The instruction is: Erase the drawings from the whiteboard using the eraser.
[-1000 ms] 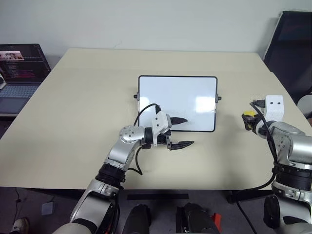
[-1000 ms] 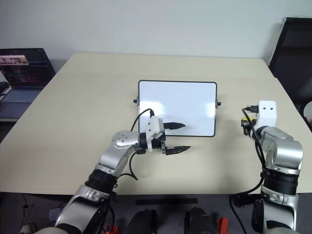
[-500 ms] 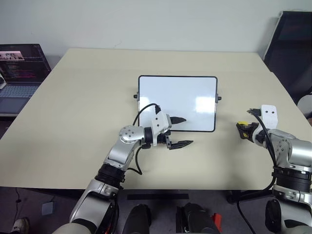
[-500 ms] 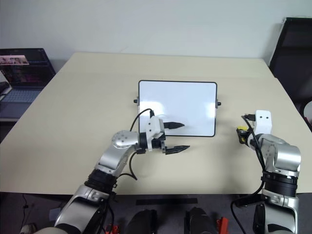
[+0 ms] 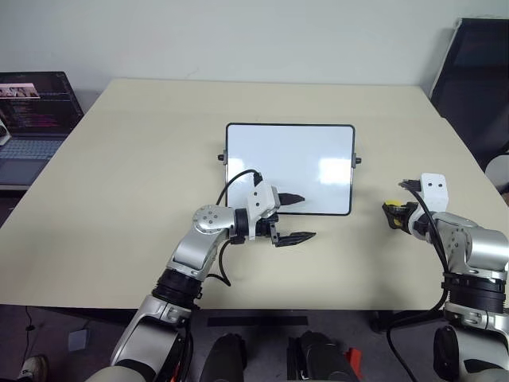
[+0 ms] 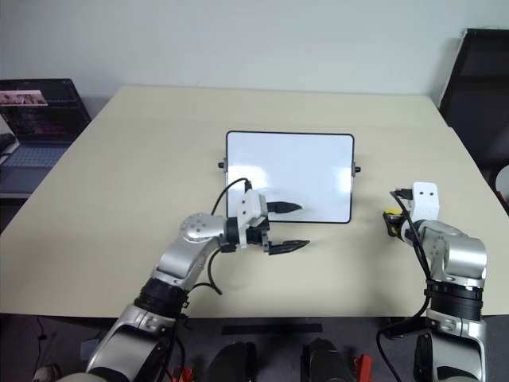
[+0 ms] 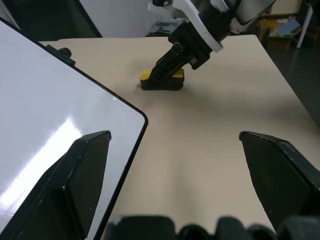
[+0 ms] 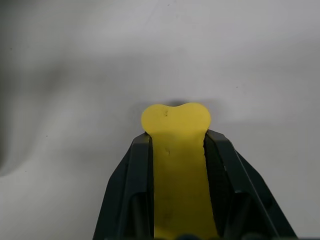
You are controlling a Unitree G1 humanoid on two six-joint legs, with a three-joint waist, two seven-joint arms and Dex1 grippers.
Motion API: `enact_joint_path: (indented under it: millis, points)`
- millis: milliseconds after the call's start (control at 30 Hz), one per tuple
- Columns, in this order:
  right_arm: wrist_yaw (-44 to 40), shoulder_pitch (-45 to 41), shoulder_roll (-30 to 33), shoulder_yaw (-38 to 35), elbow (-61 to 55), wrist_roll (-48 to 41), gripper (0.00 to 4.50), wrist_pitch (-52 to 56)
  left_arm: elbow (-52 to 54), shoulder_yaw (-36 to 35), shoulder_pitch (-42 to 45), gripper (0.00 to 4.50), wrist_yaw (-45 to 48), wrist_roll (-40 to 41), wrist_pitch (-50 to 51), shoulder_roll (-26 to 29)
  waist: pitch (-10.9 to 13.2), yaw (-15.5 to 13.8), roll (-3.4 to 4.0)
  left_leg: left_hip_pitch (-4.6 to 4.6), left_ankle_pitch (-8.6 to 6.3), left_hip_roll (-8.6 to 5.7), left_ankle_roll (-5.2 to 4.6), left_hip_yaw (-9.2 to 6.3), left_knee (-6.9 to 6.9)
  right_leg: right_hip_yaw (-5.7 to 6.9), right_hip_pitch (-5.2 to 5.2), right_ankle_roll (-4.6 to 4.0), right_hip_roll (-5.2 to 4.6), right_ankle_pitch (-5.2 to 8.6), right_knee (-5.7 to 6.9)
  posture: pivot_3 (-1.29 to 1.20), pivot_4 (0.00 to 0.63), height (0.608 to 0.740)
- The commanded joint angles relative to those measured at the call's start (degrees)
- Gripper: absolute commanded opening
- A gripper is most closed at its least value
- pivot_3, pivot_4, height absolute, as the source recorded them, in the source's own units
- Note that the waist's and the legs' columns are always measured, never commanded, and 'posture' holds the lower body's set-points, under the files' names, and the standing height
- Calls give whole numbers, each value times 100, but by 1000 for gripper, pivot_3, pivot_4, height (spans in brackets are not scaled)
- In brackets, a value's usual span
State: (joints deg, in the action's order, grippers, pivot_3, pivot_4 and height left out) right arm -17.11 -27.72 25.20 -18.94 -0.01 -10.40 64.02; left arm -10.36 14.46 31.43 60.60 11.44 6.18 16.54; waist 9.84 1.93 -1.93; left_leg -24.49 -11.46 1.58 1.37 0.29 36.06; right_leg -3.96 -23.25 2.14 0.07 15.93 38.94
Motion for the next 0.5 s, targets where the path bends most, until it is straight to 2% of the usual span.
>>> enact_joint_path:
  millis: [33,500]
  points:
    - [7,-97,158,-21,-75,-81,1067,-129,317,-27,-9,4500,57,181,193,14,0,0,0,0,0,0,0,0,0,0,0,0,0,0,0,0,150,740]
    - [2,-112,203,20,-11,-83,1067,-164,378,-20,-33,4500,110,199,389,77,0,0,0,0,0,0,0,0,0,0,0,0,0,0,0,0,150,740]
